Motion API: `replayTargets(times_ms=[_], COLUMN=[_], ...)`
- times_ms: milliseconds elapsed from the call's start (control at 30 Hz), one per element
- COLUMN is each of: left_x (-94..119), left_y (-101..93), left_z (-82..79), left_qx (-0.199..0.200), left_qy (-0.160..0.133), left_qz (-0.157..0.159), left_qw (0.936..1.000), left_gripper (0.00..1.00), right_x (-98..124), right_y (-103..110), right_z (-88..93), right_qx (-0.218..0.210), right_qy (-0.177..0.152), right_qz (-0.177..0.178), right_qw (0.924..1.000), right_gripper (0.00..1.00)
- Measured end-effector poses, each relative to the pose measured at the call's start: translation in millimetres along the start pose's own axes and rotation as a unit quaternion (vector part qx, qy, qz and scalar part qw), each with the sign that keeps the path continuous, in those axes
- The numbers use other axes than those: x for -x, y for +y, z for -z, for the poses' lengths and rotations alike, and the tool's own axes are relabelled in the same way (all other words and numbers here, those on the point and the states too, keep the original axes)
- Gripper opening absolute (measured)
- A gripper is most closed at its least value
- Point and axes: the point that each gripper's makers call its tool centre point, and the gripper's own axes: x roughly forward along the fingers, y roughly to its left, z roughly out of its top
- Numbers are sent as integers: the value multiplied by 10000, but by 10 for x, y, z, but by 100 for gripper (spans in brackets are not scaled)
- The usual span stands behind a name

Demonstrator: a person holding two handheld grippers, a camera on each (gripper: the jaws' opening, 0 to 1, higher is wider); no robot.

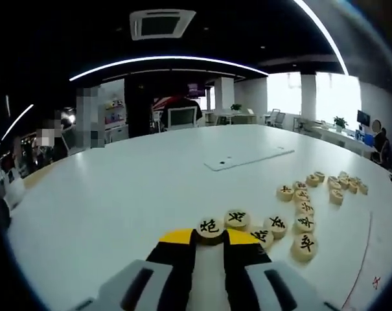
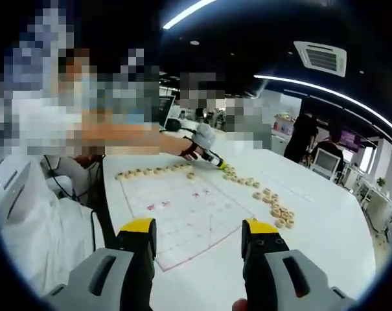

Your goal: Pick up the chess pieces one by one and place each piece onto its starting position on the chessboard, setting the pieces on their correct points until all the chess pieces are arranged in the starting layout

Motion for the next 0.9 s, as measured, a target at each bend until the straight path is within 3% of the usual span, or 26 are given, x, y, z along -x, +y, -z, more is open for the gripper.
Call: replayTargets(times_ms=[233,467,667,900], left_x=[333,992,1542,2132], left_y=[47,-62,-316,-813], left_z=[-95,-128,-210,-187], left_qx=[122,30,-83,-277], left_qy=[-86,-109,-292,-504], left_qz=[-99,-32,287,942], left_qw=[9998,9999,9991,9939], left_gripper=[19,19,19,19], right_x=[30,112,278,321], right_y=[73,70,48,45], right_z=[-75,-123,-202,-244], right_qx=[76,91,64,95], right_qy=[-84,-175,-327,-382], right_qz=[-35,15,159,227], right_qw=[9999,9998,9993,9990], right_gripper=[53,53,53,53])
